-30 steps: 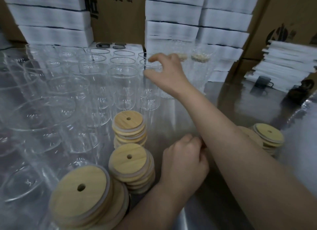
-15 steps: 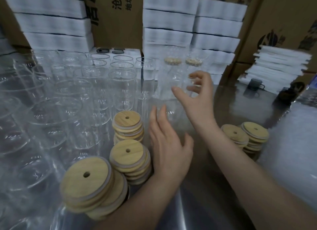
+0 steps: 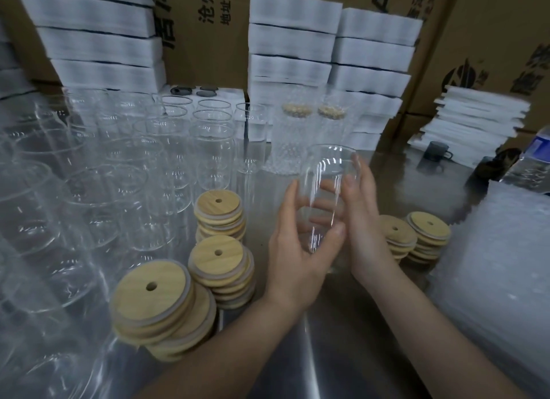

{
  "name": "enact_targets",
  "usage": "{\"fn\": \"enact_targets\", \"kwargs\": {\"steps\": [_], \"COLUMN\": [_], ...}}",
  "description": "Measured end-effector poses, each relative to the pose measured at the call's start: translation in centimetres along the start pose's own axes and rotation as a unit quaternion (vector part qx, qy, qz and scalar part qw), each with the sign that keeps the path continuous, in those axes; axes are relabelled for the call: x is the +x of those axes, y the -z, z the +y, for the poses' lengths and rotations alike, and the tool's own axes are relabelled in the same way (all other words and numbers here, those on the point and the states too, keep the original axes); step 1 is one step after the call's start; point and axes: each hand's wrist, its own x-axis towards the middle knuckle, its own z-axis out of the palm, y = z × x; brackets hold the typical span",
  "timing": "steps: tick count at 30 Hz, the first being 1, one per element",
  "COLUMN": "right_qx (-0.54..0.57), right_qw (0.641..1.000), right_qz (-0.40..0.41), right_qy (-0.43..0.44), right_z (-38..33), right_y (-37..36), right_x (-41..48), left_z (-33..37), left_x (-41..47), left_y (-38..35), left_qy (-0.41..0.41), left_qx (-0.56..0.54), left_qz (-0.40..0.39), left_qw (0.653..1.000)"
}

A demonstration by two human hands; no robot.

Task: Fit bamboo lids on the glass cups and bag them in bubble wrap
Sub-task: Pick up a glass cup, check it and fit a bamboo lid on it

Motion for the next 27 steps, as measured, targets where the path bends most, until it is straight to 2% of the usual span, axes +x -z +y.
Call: {"fn": "enact_targets", "kwargs": {"steps": [4, 7, 10, 12, 15, 18, 22, 27], "right_qx": [0.039, 0.072, 0.089, 0.115, 0.147, 0.099, -0.02, -0.025], "right_qw": [0.997, 0.987, 0.983, 0.981, 0.98, 0.993, 0.999, 0.998], "right_qz": [-0.013, -0.034, -0.059, -0.067, -0.054, 0.006, 0.028, 0.051], "right_qy": [-0.071, -0.139, -0.153, -0.142, -0.122, -0.07, -0.017, -0.02], "right_z": [0.5, 0.6, 1.2, 1.4, 1.5, 1.3, 1.7, 1.4], "right_y": [-0.4, -0.3, 0.0, 0.1, 0.1, -0.2, -1.0, -0.6], "right_x": [0.5, 0.5, 0.5, 0.5, 0.7, 0.7, 0.1, 0.3], "left_z": [0.2, 0.7, 0.8, 0.8, 0.7, 1.1, 2.8, 2.9], "left_x": [0.2, 0.8, 1.3, 1.4, 1.4, 1.4, 1.9, 2.3], "left_y": [0.0, 0.1, 0.2, 0.3, 0.1, -0.1, -0.6, -1.0], "left_qy": [0.062, 0.118, 0.164, 0.177, 0.151, 0.125, 0.19, 0.177], "left_qx": [-0.075, -0.162, -0.19, -0.154, -0.042, 0.008, 0.0, 0.11], "left_qz": [0.034, 0.061, 0.081, 0.073, 0.051, 0.078, 0.047, 0.046], "left_qw": [0.995, 0.978, 0.965, 0.969, 0.986, 0.989, 0.981, 0.977]}}
